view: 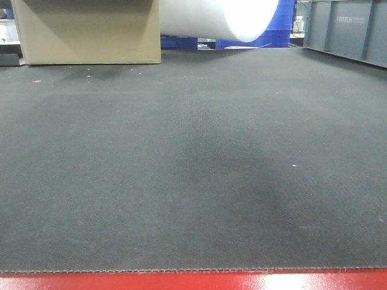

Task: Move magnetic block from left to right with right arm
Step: 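Drive up to the second table and stop, cube held, then lower the right gripper to set the red cube on the felt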

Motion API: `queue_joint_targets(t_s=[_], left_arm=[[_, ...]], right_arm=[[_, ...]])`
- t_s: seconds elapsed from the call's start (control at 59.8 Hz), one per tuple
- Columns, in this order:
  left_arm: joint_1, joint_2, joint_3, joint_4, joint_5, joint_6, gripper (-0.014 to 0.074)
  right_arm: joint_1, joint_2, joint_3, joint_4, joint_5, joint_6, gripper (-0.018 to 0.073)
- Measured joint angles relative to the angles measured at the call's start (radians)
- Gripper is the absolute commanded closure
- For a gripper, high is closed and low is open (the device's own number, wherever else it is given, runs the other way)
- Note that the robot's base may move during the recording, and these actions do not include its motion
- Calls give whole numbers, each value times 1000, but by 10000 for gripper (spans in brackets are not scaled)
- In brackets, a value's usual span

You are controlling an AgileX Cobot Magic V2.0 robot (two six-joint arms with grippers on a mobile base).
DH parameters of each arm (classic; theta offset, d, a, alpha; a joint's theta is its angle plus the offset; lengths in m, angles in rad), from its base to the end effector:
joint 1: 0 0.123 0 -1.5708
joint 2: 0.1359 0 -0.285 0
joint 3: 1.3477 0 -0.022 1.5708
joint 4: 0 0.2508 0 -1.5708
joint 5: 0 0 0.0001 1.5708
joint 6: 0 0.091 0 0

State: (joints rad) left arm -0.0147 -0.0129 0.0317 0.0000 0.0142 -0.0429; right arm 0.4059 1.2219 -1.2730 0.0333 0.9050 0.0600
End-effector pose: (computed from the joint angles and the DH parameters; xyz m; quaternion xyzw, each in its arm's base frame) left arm 0.0567 -0.0008 0.2019 -0.0097 0.6876 -0.0209 0.7257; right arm 0.2293 0.1011 0.3948 -0.1541 0.9072 0.1060 0.3770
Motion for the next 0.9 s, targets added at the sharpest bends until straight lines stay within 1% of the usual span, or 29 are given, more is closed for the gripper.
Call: queue_joint_targets(t_s=[0.268, 0.452, 0.636, 0.82, 0.87, 0.903], left_arm=[[0, 0, 0, 0, 0, 0, 713], [0, 0, 0, 0, 0, 0, 713], [0, 0, 0, 0, 0, 0, 713], [0, 0, 0, 0, 0, 0, 713], [0, 0, 0, 0, 0, 0, 713], [0, 0, 0, 0, 0, 0, 713]], right_arm=[[83, 393, -160, 14, 21, -13, 303], [123, 577, -211, 20, -14, -15, 303], [132, 681, -213, 32, -40, -15, 303], [132, 715, -213, 32, -57, -15, 302], [132, 715, -215, 32, -59, -15, 295], [132, 715, -217, 32, -59, -17, 270]])
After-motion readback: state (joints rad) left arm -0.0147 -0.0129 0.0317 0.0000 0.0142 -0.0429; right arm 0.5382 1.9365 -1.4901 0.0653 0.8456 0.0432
